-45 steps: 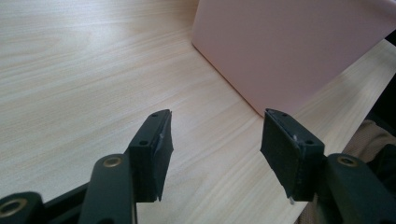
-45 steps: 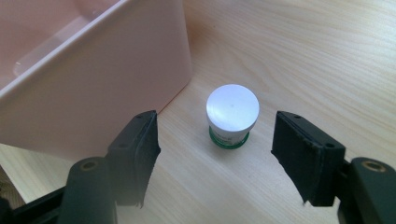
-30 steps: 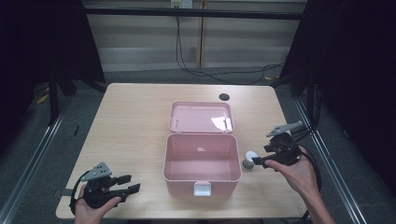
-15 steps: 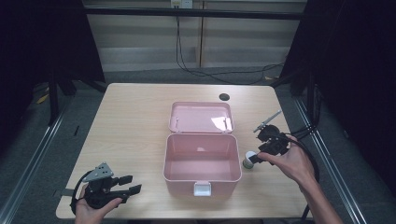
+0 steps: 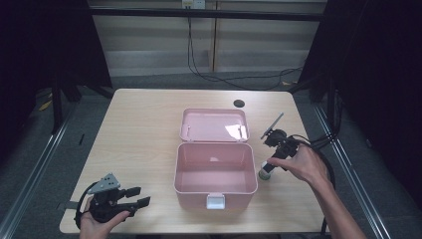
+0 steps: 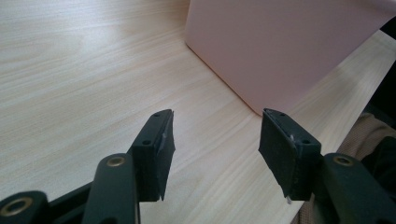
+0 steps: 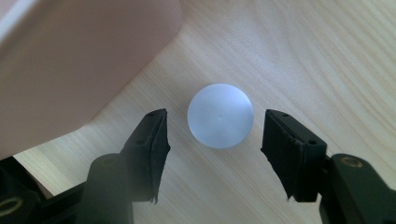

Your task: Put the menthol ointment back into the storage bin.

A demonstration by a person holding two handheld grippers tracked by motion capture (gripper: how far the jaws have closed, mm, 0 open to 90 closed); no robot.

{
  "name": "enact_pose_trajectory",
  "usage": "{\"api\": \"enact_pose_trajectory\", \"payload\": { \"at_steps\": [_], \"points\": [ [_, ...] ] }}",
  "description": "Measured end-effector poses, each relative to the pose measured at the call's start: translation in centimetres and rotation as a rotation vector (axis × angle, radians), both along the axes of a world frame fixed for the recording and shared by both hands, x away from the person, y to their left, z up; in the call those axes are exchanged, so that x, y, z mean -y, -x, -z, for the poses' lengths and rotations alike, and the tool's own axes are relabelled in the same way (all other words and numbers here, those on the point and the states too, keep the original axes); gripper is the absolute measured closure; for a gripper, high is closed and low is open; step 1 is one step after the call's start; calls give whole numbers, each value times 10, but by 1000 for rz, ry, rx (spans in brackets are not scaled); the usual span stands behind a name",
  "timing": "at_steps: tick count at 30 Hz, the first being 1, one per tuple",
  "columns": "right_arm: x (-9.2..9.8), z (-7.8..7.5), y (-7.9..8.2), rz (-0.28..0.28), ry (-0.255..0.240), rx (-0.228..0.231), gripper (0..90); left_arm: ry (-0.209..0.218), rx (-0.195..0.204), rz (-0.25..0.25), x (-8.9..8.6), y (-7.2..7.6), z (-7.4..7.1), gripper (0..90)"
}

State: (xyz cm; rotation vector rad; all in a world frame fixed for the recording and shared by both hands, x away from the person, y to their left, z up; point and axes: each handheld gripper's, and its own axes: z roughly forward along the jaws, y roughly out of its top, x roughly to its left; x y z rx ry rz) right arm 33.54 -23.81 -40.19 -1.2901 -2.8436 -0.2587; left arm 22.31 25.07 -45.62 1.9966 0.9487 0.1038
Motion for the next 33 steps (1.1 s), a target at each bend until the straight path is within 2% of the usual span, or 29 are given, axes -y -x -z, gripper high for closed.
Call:
{"api": "enact_pose_trajectory", "payload": {
  "at_steps": [5, 12, 18, 19, 22, 25, 31, 33],
  "points": [
    [-4, 7, -7, -21, 15, -22, 395, -3, -10, -6, 1, 0, 1, 443],
    [-5, 16, -12, -20, 44, -57, 395, 2, -13, -4, 1, -1, 1, 429],
    [-8, 21, -16, -25, 57, -72, 422, 5, -13, -3, 0, -1, 1, 422],
    [-11, 23, -16, -28, 68, -87, 429, 5, -13, -4, 0, -1, 1, 422],
    [-12, 26, -17, -30, 84, -80, 448, 6, -13, -5, 0, -1, 1, 421],
    [-14, 28, -17, -34, 90, -92, 487, 5, -14, -5, 0, -1, 1, 419],
    [-15, 31, -17, -47, 110, -91, 496, 5, -13, 1, 0, -1, 1, 417],
    [-17, 30, -17, -30, 113, -97, 502, 7, -14, 0, 0, -1, 1, 417]
  ]
}}
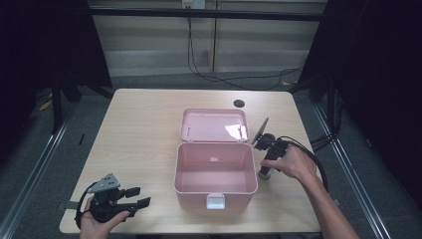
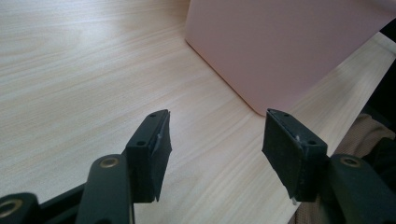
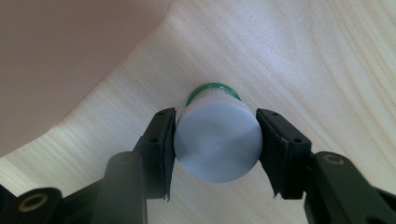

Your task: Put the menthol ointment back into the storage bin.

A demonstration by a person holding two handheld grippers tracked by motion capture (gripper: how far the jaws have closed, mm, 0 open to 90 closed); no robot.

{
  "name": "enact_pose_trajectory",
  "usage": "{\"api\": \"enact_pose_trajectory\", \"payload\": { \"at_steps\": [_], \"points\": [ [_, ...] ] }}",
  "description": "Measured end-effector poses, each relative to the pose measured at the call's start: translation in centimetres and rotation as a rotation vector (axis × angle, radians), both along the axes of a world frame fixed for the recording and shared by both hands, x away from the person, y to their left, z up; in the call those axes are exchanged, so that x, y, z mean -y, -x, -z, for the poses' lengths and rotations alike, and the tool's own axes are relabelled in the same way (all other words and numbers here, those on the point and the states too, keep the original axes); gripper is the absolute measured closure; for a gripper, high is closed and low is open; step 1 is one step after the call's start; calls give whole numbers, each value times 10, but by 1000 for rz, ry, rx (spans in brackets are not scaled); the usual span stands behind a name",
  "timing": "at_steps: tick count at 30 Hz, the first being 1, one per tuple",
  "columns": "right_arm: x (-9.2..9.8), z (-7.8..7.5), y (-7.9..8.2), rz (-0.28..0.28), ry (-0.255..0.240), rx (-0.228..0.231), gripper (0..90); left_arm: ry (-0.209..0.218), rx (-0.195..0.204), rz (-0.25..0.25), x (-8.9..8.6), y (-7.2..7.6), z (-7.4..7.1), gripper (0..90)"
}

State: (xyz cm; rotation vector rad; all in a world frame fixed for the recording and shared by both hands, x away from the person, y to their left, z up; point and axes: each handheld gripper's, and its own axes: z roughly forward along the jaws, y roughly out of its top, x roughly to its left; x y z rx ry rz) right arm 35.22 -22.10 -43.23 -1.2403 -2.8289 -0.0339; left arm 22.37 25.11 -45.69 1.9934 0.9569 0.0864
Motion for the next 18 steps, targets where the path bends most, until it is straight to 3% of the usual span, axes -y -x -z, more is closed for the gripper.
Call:
{"api": "enact_pose_trajectory", "payload": {
  "at_steps": [9, 18],
  "points": [
    [1, 1, 0, -30, 3, 12, 510, 2, -5, -5, 0, 0, 0, 415],
    [4, -5, 2, -4, -9, -1, 512, 4, -18, -22, -1, -1, 1, 382]
  ]
}}
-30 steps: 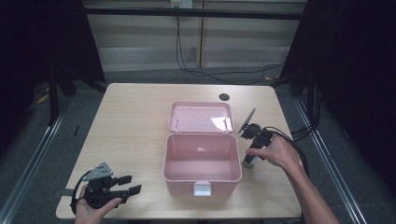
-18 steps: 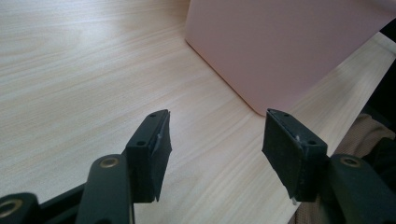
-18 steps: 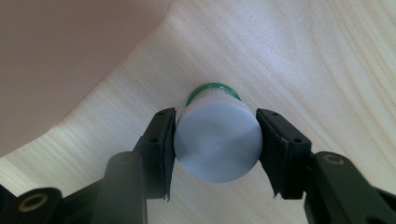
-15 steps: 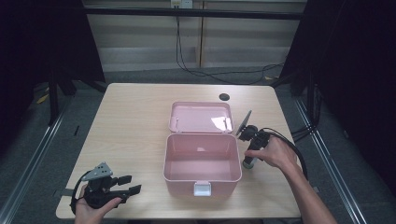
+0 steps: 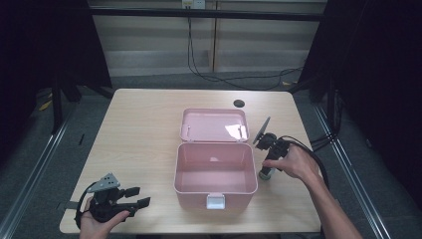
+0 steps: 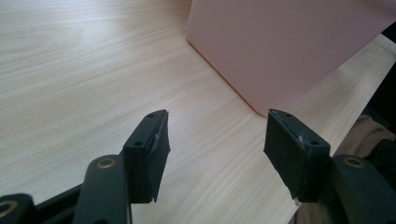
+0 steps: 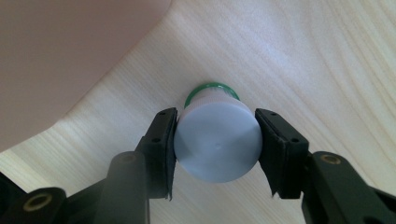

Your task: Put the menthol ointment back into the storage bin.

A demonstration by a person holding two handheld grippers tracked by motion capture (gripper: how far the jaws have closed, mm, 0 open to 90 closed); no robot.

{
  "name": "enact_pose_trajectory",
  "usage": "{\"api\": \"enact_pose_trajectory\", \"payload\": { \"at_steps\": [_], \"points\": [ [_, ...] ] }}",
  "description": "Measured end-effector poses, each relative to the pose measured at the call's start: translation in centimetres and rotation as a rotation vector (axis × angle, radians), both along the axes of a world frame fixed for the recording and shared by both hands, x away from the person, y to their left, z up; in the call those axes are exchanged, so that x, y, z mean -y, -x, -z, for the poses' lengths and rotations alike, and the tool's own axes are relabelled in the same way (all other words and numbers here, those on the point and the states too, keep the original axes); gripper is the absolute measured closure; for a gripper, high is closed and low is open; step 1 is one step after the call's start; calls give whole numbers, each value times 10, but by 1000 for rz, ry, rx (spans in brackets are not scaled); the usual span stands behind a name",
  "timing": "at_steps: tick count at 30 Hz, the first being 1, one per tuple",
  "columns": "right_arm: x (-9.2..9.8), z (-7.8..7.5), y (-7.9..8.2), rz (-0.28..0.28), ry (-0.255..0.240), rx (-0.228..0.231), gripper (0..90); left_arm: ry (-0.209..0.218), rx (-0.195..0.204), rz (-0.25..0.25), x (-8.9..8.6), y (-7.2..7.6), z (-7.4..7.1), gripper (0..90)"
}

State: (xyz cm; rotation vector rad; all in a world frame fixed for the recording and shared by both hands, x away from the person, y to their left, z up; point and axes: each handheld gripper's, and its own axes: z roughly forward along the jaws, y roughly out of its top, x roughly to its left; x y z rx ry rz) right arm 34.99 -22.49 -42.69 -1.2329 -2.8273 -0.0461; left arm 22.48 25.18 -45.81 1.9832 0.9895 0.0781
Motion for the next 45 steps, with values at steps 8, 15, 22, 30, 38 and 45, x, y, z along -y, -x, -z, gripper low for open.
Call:
{"api": "enact_pose_trajectory", "payload": {
  "at_steps": [8, 15, 22, 30, 38, 45],
  "points": [
    [4, -8, 3, -10, -37, 20, 512, 15, -4, 9, 0, 0, -1, 291],
    [6, -18, 5, -36, -42, 44, 512, -6, -14, -4, -1, -2, 0, 264],
    [10, -32, 9, -11, -86, 60, 513, 7, -3, -3, -2, -2, -1, 233],
    [15, -45, 13, -25, -100, 87, 513, -4, -1, -2, -2, -2, -1, 230],
    [14, -57, 15, -63, -86, 111, 513, 8, -2, -5, -2, -2, -1, 230],
    [12, -70, 17, -80, -79, 138, 513, 7, 0, -11, -3, -2, -2, 232]
  ]
}}
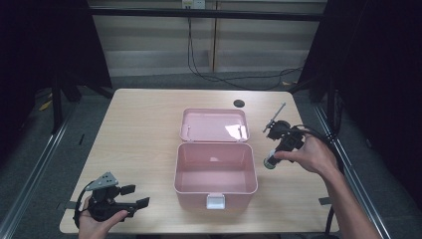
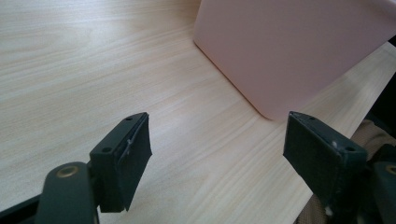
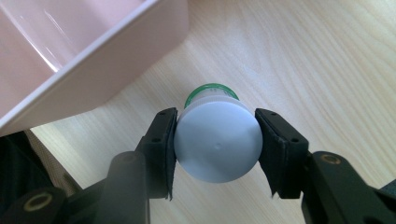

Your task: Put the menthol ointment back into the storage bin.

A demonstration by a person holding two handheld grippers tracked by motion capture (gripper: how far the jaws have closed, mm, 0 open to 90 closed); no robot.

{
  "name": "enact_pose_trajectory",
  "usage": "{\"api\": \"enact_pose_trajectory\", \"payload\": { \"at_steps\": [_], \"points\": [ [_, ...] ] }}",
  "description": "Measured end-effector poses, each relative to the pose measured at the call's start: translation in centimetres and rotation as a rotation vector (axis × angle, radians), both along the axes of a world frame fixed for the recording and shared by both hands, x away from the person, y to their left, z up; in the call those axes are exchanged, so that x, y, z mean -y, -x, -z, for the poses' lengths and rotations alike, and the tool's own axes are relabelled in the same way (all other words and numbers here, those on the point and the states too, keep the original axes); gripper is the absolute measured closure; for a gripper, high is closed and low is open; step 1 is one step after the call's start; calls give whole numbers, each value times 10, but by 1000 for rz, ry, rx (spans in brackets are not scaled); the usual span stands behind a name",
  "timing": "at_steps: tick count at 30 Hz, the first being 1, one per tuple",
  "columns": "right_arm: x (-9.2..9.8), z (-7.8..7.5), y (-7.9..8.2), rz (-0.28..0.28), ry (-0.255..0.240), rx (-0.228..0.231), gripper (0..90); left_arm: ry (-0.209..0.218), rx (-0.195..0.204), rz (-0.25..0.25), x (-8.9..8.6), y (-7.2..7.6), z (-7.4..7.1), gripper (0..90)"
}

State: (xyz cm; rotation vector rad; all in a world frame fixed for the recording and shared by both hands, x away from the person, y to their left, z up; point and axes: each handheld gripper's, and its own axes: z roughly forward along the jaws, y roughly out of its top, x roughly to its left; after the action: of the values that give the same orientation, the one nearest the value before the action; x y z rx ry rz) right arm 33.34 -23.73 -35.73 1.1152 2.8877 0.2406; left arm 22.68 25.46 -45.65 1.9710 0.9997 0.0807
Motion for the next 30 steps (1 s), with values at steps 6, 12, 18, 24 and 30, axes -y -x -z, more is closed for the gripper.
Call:
{"api": "enact_pose_trajectory", "payload": {
  "at_steps": [6, 12, 18, 24, 30],
  "points": [
    [-1, -11, 2, 3, -12, 7, 513, -9, 9, -8, 0, 0, 0, 265],
    [-1, -22, 4, -8, -19, 26, 513, -13, 5, -7, 0, 0, 0, 268],
    [-3, -33, 6, -30, -22, 38, 513, -17, 3, -5, 1, 0, 0, 270],
    [-7, -45, 10, -44, -39, 58, 513, -21, 4, -4, 1, 0, 0, 272],
    [-8, -55, 10, -34, -66, 73, 513, -12, 6, -10, 0, 0, 0, 274]
  ]
}}
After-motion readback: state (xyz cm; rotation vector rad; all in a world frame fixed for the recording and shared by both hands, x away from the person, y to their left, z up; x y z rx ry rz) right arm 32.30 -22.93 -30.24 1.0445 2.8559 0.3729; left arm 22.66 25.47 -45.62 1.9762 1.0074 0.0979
